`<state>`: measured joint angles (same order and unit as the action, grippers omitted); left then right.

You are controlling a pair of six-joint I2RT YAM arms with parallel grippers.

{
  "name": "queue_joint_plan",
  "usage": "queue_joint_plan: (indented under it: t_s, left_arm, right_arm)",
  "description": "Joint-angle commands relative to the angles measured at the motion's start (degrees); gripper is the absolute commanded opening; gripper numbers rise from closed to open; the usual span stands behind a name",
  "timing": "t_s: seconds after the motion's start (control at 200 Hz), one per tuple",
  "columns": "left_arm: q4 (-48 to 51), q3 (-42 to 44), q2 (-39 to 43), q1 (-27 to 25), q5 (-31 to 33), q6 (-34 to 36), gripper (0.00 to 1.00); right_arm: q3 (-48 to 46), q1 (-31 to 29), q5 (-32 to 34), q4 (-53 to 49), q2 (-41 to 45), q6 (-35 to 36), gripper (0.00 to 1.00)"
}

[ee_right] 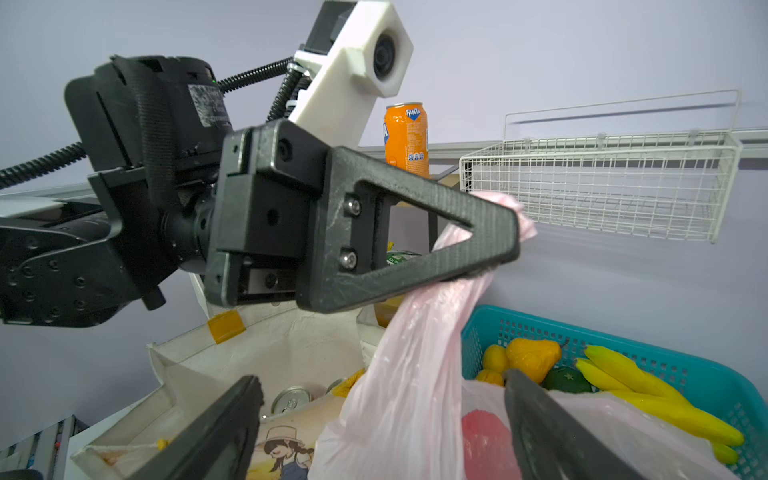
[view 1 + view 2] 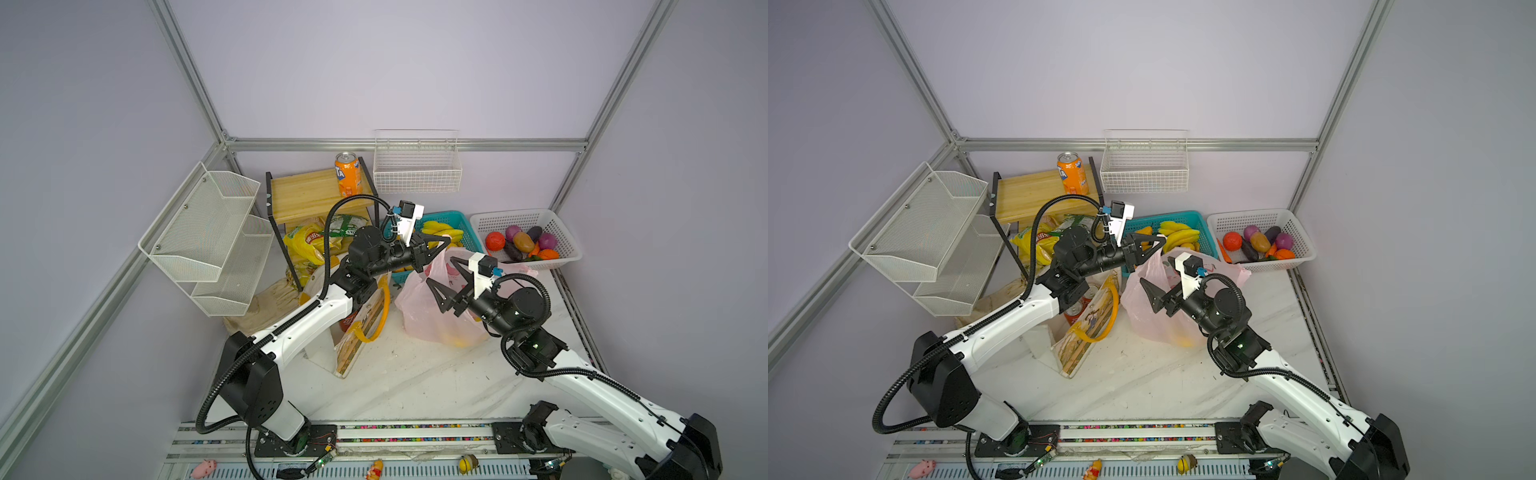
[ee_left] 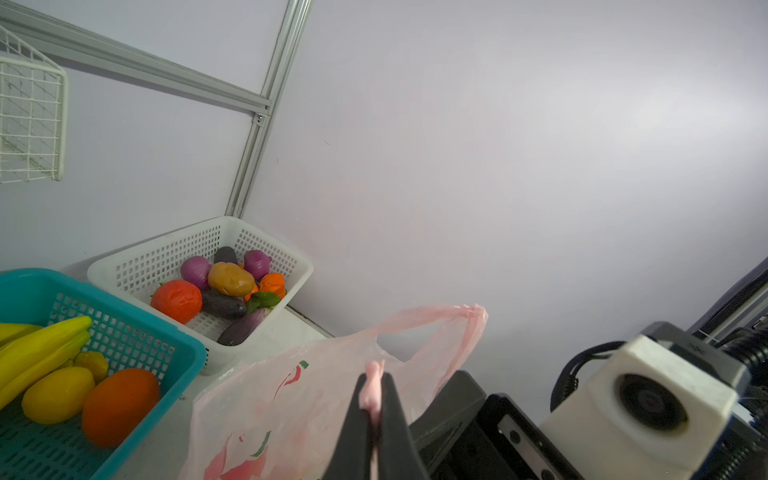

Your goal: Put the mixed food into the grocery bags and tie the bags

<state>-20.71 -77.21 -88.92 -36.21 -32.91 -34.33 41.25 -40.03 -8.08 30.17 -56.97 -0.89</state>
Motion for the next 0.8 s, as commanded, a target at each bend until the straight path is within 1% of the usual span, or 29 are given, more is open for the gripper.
queue_joint_plan:
  t_s: [0.0, 0.13, 0.31, 0.395, 0.465, 0.565, 0.725, 0.795]
  left_arm:
    - [-3.91, 1.93, 2.83, -0.68, 3.05, -2.41, 0.00]
    - [-4.65, 2.37, 3.14, -1.31, 4.15, -4.12, 0.00]
    - [-5.00, 2.72, 3.21, -1.90, 4.42, -5.53, 0.00]
    - [-5.30, 3.03, 3.48, -2.18, 4.67, -5.78, 0.00]
    - [-5.44, 3.12, 3.58, -2.27, 4.69, -6.40, 0.00]
    - [-5.65, 3.29, 3.89, -2.33, 4.47, -7.14, 0.00]
    - [-5.66, 3.71, 4.55, -2.63, 4.44, -7.41, 0.00]
    - [-5.66, 3.78, 4.68, -2.71, 4.28, -7.75, 0.00]
  right_arm:
    - [0.58, -0.61, 7.83, 6.68, -2.74, -1.82, 0.88]
    - [-0.16, -1.26, 10.78, 10.97, -5.26, -2.90, 0.84]
    - [-0.19, -1.69, 8.20, 15.72, -8.14, -3.02, 0.85]
    - [-0.37, -1.94, 8.95, 17.77, -9.37, -3.13, 0.86]
    - [-0.19, -2.02, 12.18, 18.40, -10.57, -3.68, 0.85]
    - [0.29, -2.07, 17.40, 19.36, -12.88, -3.63, 0.80]
    - [0.86, -2.06, 23.05, 22.13, -16.46, -2.01, 0.72]
    - [1.21, -2.05, 25.12, 21.49, -17.99, -2.39, 0.68]
